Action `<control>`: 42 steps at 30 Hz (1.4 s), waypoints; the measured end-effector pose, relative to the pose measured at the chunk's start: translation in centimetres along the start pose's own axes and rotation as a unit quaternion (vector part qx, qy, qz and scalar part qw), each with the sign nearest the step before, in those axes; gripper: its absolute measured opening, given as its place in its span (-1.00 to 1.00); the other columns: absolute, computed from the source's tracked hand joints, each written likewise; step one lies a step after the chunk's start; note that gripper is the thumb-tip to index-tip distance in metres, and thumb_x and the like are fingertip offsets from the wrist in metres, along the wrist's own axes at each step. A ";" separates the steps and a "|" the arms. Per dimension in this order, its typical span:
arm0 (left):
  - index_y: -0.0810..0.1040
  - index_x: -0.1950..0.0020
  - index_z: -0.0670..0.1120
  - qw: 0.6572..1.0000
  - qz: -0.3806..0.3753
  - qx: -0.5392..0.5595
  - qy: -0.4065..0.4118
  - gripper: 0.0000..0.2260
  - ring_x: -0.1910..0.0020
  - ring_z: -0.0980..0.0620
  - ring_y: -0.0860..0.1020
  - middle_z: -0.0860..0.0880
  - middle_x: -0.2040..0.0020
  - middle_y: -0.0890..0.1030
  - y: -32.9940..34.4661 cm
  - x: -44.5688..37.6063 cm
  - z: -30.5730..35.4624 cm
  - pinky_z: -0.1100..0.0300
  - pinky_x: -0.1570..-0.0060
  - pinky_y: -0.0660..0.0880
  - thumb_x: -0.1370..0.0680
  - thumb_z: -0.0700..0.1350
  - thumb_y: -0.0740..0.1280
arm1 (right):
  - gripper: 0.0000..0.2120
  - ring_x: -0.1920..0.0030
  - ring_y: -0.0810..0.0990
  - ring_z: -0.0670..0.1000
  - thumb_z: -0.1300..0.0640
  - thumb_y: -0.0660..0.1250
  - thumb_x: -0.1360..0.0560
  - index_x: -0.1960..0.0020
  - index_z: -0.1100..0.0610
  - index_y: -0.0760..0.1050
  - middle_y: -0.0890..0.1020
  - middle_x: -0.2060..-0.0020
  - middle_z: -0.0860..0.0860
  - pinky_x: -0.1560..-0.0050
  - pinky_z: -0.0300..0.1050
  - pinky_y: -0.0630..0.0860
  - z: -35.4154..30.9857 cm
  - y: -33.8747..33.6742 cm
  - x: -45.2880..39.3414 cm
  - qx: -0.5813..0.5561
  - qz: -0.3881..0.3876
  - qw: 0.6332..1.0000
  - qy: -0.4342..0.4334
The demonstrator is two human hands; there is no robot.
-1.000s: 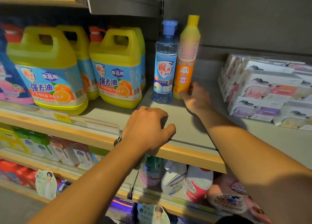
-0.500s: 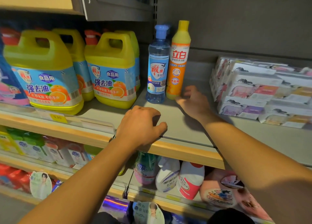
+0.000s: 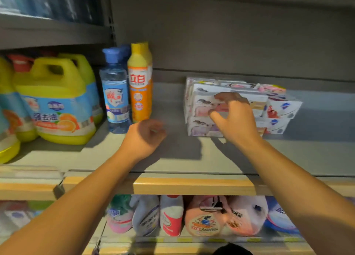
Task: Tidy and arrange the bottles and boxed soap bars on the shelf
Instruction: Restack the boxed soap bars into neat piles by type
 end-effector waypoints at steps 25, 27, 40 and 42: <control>0.61 -0.16 0.05 0.882 -0.112 0.443 -0.112 -0.74 -0.05 -0.05 0.68 -0.03 -0.07 0.70 0.0 0.4 0.1 0.05 0.15 0.64 -0.50 0.07 0.36 | -0.68 0.16 0.58 -0.24 0.27 0.53 -0.38 0.04 -0.08 0.54 0.63 0.11 -0.16 0.20 -0.37 0.52 -3.4 2.5 2.9 -0.353 -0.104 0.926 0.090; 0.61 -0.13 0.06 0.896 -0.116 0.411 -0.121 -0.83 -0.01 -0.06 0.69 -0.02 -0.06 0.71 -1.0 1.0 -0.8 0.03 0.20 0.64 -0.55 -0.04 0.40 | -0.73 0.17 0.61 -0.21 0.28 0.50 -0.41 0.03 -0.05 0.56 0.64 0.15 -0.14 0.24 -0.37 0.51 -4.5 4.5 3.8 -0.405 -0.128 0.899 0.108; 0.62 -0.06 -0.16 0.858 -0.021 0.471 -0.204 -0.67 0.39 -0.06 0.60 -0.25 0.18 0.68 -3.2 2.2 -4.0 0.18 0.47 0.54 -0.55 0.10 0.34 | -0.72 0.03 0.68 0.02 0.15 0.48 -0.44 -0.11 -0.01 0.54 0.67 0.03 -0.01 0.10 -0.17 0.60 -5.1 8.9 5.6 -0.502 -0.200 0.829 0.147; 0.63 -0.07 -0.15 0.865 -0.020 0.459 -0.202 -0.58 0.39 -0.05 0.61 -0.24 0.22 0.67 -3.3 2.2 -4.2 0.20 0.45 0.54 -0.54 0.20 0.31 | -0.90 0.26 0.67 0.04 0.09 0.42 -0.49 0.01 0.05 0.60 0.66 0.15 0.03 0.26 -0.17 0.60 -5.4 8.8 5.5 -0.504 -0.198 0.825 0.162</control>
Point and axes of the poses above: each hand's wrist, its own x-axis away from the middle knuckle, its own y-axis out of the palm, z = x × y, the point moved 3 cm from there along -x, towards the middle knuckle
